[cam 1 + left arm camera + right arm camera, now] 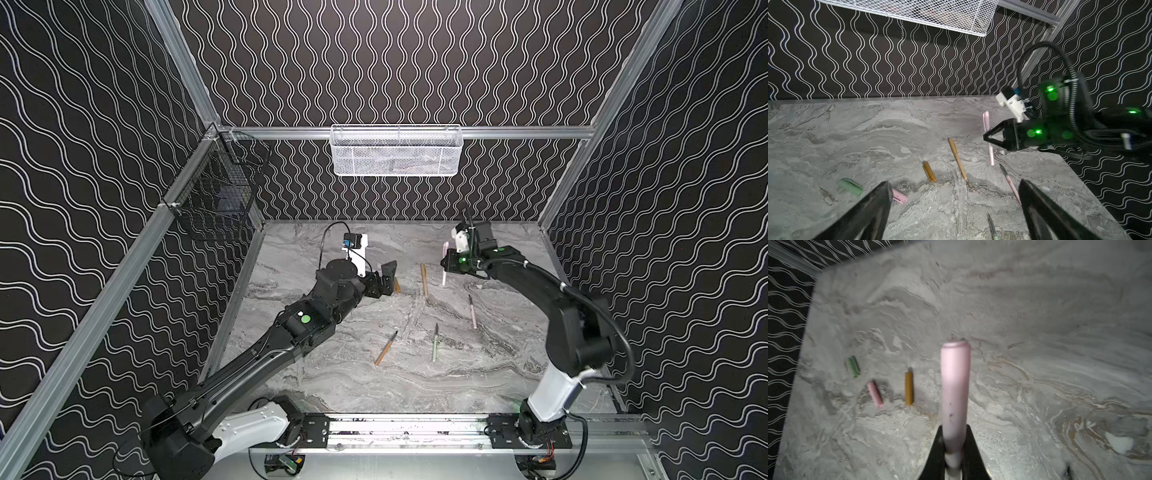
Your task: Insert the pens into the pen caps
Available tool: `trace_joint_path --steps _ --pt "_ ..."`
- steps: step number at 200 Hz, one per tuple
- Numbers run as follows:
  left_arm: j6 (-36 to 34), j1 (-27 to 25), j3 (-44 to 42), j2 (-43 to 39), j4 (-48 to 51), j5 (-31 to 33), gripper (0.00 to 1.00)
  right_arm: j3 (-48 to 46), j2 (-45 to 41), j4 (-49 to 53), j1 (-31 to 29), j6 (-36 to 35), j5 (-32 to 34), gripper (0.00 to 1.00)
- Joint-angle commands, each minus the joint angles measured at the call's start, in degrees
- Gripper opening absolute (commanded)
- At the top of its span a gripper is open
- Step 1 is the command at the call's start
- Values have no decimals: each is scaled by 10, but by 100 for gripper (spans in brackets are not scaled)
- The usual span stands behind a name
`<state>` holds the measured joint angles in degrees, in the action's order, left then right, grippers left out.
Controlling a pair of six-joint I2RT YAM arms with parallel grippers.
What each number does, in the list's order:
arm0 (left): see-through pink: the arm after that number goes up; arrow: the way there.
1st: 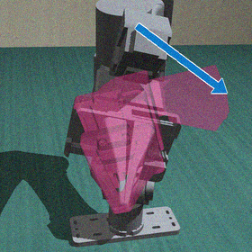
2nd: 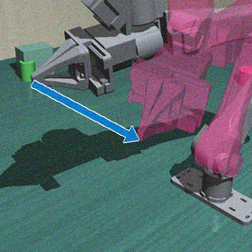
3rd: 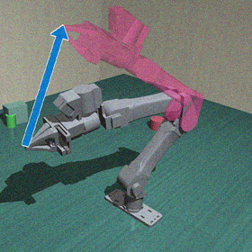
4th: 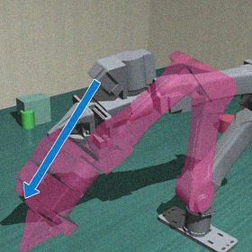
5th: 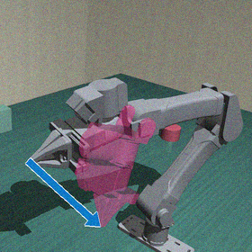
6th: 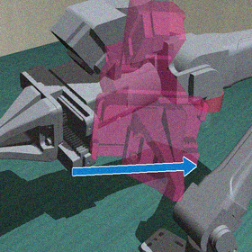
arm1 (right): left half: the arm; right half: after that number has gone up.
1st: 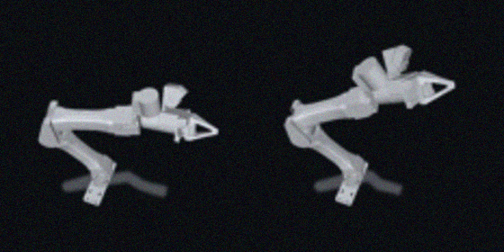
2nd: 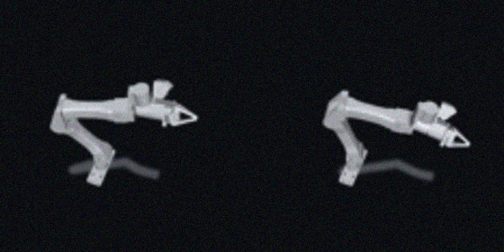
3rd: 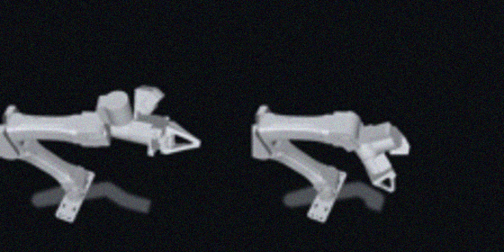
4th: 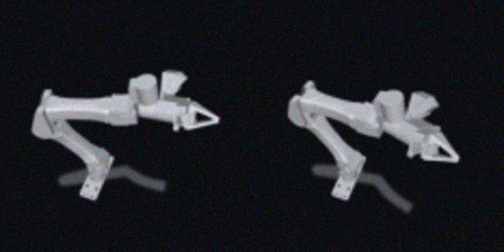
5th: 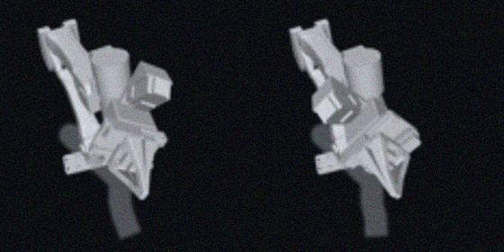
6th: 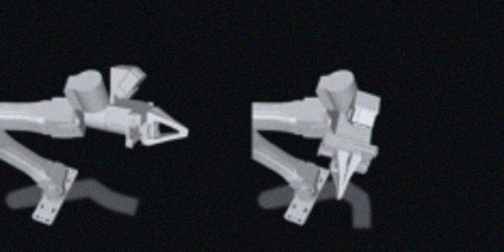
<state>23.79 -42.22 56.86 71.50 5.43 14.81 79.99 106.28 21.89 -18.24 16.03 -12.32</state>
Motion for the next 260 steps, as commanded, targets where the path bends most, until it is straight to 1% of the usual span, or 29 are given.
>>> trace_joint_path --steps 1,23,49,79,109,126,155,175,199,208,227,244,260 --pt "11 1 0 -2 -2 5 97 52 67 65 2 -8 16 6" --pt "12 0 0 -6 -2 3 97 100 130 95 2 -11 -1 9" --pt "10 1 0 -11 -3 0 97 121 175 108 1 -4 15 10" --pt "11 1 -2 -16 -6 -4 97 115 182 101 1 4 11 12" --pt "12 1 -2 -18 -5 -6 97 117 183 104 1 11 9 21" --pt "12 1 -1 -18 -5 -6 97 119 185 107 1 15 12 24" --pt "10 0 -3 -20 -5 -3 97 120 184 107 1 24 2 25" --pt "9 1 0 -20 -3 -4 97 113 162 98 1 31 -10 28" --pt "8 1 -2 -19 -3 -2 97 89 106 90 1 35 -6 33" --pt "8 1 -1 -18 -3 -4 97 76 78 87 1 37 13 36" --pt "11 1 -1 -16 -3 -10 97 33 19 91 4 40 69 37" --pt "15 1 0 -13 -2 -16 97 -32 -35 87 13 41 120 37" --pt "18 1 1 -11 -4 -26 97 -92 -70 84 28 40 144 36"
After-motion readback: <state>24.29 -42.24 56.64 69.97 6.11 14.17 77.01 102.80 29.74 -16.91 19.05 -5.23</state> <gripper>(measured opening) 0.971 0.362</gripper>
